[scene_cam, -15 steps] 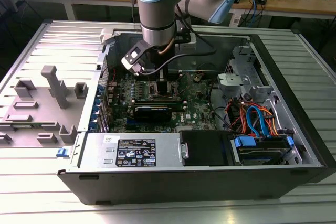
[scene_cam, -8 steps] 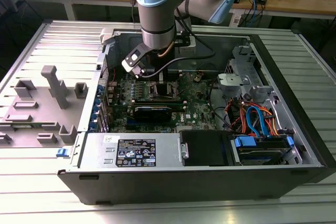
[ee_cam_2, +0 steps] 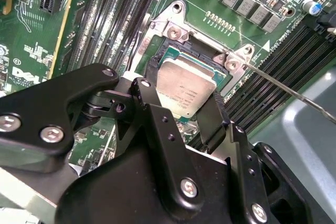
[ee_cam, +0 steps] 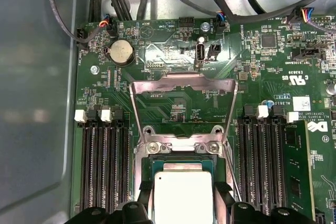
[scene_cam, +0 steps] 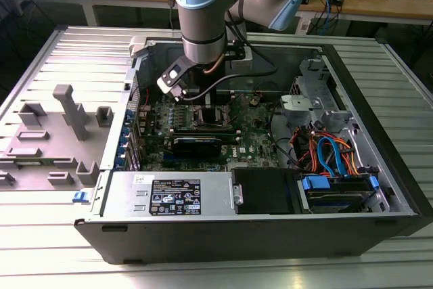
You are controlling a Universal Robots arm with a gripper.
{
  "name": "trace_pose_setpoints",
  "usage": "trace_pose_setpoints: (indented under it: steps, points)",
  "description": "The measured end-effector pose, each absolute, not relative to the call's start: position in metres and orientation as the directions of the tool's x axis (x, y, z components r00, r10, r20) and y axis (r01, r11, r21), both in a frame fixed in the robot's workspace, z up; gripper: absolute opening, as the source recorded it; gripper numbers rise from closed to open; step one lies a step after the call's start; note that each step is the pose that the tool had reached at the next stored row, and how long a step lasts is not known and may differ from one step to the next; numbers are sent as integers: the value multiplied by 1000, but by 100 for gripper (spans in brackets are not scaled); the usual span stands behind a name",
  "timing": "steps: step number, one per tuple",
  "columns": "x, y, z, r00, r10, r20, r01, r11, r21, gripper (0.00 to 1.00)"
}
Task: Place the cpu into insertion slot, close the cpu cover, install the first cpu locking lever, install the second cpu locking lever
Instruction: 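Place the cpu into insertion slot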
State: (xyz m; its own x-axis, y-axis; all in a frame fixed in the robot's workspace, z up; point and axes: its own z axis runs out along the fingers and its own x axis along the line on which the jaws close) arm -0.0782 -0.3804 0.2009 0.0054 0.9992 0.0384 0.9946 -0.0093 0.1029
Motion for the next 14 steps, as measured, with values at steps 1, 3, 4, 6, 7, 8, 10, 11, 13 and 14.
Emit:
trace_pose_setpoints:
  steps: [1,3,4,6,7,8,10,11,13,14]
  points:
    - [-78,-380,200,6,999,38,995,-10,103,54]
    - [-78,-380,199,6,999,38,995,-10,103,54]
    - [-78,-380,199,6,999,38,995,-10,103,54]
    - [-78,-380,198,6,999,38,995,-10,103,54]
    - [-78,-380,198,6,999,38,995,-10,103,54]
    - [-78,-380,198,6,999,38,995,-10,103,54]
    - [-78,-380,198,6,999,38,995,-10,103,54]
    - [-78,-380,198,6,999,38,995,-10,103,54]
    - [-78,-380,198,6,999,38,995,-10,103,54]
    - [-78,-380,198,6,999,38,995,-10,103,54]
